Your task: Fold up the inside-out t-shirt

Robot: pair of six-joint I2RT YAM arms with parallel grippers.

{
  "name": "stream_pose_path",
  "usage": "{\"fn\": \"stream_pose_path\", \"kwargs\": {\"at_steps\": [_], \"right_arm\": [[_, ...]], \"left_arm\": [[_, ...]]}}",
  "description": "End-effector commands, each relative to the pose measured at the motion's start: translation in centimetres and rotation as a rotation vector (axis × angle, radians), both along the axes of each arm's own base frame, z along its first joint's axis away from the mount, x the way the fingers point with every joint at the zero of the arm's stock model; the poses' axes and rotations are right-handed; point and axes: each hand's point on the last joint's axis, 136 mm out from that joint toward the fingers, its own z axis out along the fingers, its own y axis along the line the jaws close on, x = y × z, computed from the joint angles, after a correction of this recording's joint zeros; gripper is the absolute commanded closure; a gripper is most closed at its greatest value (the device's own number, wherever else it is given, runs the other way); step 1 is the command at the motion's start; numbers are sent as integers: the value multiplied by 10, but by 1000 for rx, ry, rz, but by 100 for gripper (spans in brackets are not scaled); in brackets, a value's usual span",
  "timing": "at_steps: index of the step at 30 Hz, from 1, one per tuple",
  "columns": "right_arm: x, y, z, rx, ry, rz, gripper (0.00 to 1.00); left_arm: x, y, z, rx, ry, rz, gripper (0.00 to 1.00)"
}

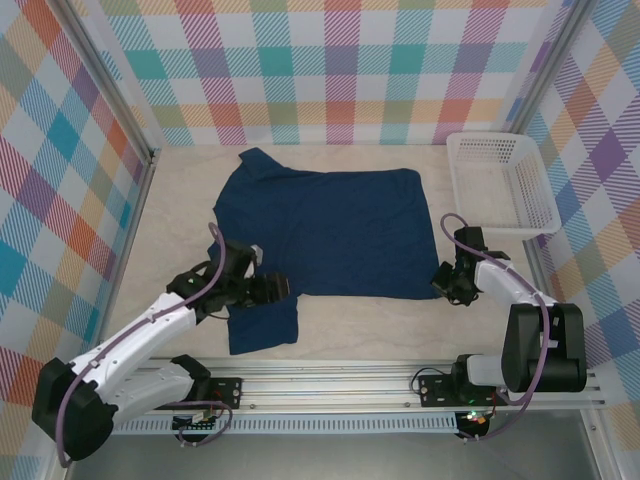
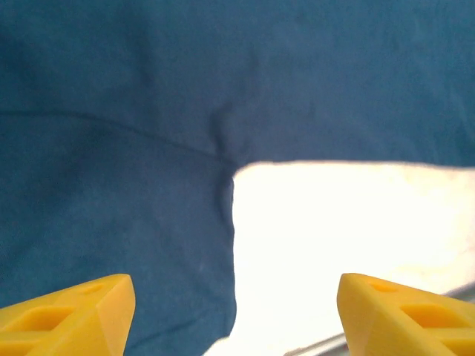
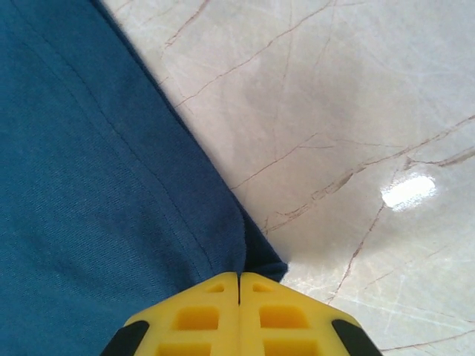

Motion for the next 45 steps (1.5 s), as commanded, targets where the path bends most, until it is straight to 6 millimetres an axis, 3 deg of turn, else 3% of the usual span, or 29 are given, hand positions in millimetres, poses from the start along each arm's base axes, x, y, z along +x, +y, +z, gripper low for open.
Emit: {"fn": "stream_pose_path", "kwargs": {"at_steps": [1, 6, 11, 16, 21, 26, 29, 35, 45], "right_arm": [[5, 1, 6, 9, -36, 7, 98], [9, 4, 12, 22, -57, 28, 99], [12, 5, 22, 21, -84, 62, 99], [12, 10, 27, 45, -103, 75, 99], [14, 15, 28, 72, -112, 87, 99], [14, 20, 35, 101, -136, 94, 99], [15, 21, 41, 105, -157, 102, 99], [18, 25, 47, 122, -174, 122, 99], [18, 28, 50, 137, -194, 129, 99]], "left_arm": [[-30, 8, -16, 155, 45, -37, 30], [-64, -11, -32, 329, 54, -221, 39], [-77, 15, -48, 577, 114, -268, 44], [-83, 41, -54, 620, 157, -144, 46], [-79, 80, -56, 605, 161, 89, 47], [-74, 106, -61, 552, 143, 305, 49], [-78, 118, -75, 519, 181, 378, 50], [-85, 117, -88, 462, 250, 400, 50], [-88, 93, -107, 422, 365, 295, 56]]}}
